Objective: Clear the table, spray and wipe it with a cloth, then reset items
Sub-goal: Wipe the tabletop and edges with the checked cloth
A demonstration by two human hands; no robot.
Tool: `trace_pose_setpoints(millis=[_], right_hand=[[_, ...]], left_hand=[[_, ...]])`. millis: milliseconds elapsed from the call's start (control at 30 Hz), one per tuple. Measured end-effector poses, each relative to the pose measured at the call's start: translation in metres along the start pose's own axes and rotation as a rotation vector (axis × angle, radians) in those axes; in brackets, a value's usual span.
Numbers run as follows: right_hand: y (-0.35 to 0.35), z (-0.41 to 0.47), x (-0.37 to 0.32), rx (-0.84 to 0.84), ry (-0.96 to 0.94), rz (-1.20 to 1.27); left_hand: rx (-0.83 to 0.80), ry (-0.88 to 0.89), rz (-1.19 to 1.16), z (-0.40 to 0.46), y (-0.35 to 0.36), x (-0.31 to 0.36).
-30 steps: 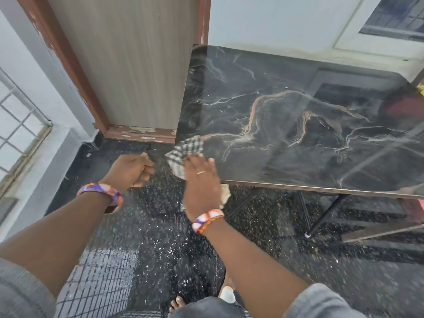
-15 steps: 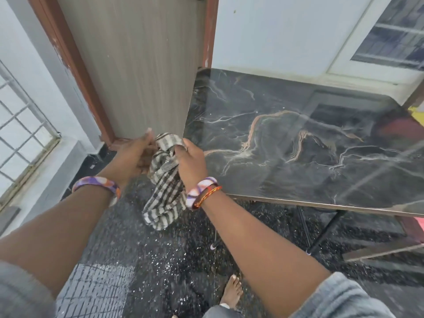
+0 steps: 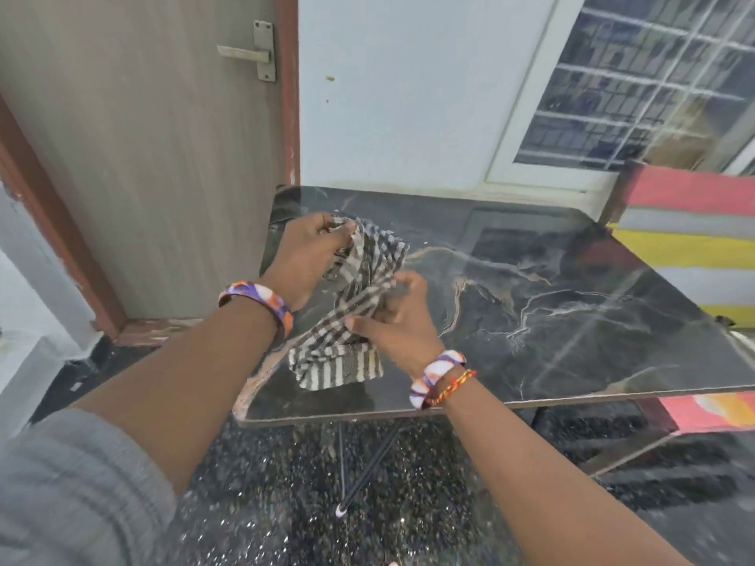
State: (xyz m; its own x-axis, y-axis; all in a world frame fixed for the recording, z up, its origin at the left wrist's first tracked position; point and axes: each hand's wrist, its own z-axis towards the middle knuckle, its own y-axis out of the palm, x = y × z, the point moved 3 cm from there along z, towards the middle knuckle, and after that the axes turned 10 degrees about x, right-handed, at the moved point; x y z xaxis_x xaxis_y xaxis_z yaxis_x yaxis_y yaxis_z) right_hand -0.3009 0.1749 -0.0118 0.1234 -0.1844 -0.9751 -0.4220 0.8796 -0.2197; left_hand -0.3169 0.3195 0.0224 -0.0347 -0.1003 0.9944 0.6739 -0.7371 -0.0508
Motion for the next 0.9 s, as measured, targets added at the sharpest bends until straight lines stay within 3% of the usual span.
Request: trace_pose_setpoints(millis=[100,167,233,300,367,433,533,600,767,833,900], right_hand=[[-0.038,0.020,0.006,-0.042,0.123,-0.075],[-0.061,0.036,0.003,-0.042,0.149,0.004],[-0.083,0.050,-0.008,-0.081,0.251,0.373],[-0.104,0.062,-0.024,-0.163,0.287,0.729],[-0.128,0.077,-0.035,-0.178,0.316,0.827],[-0.148,0.091,-0.034,-0.098,0.362,0.674],[-0.178,0.119,-0.026,0.151,0.182,-0.011],[-0.192,0.137,-0.024,0.148,0.077,-0.278],[-0.215,0.172,-0.012,0.111,0.108,-0.475],[-0.218,0.183,-0.005,0.135,0.147,-0.357],[-0.219,0.193,0.003,0.129,0.268,-0.058]], left_hand=[[0.078,-0.045,-0.028,0.021,0.027,0.001],[0.131,-0.030,0.046,0.031,0.044,-0.001],[0.173,-0.032,0.071,0.042,0.064,-0.001],[0.150,-0.158,-0.005,0.051,0.082,-0.003],[0.046,-0.333,0.010,0.056,0.101,-0.006],[-0.091,-0.425,0.108,0.060,0.119,-0.010],[-0.214,-0.451,0.186,0.067,0.143,-0.017],[-0.235,-0.437,0.219,0.075,0.156,-0.020],[-0.244,-0.381,0.401,0.093,0.162,-0.038],[-0.227,-0.373,0.415,0.099,0.160,-0.044],[-0.234,-0.384,0.405,0.102,0.161,-0.045]])
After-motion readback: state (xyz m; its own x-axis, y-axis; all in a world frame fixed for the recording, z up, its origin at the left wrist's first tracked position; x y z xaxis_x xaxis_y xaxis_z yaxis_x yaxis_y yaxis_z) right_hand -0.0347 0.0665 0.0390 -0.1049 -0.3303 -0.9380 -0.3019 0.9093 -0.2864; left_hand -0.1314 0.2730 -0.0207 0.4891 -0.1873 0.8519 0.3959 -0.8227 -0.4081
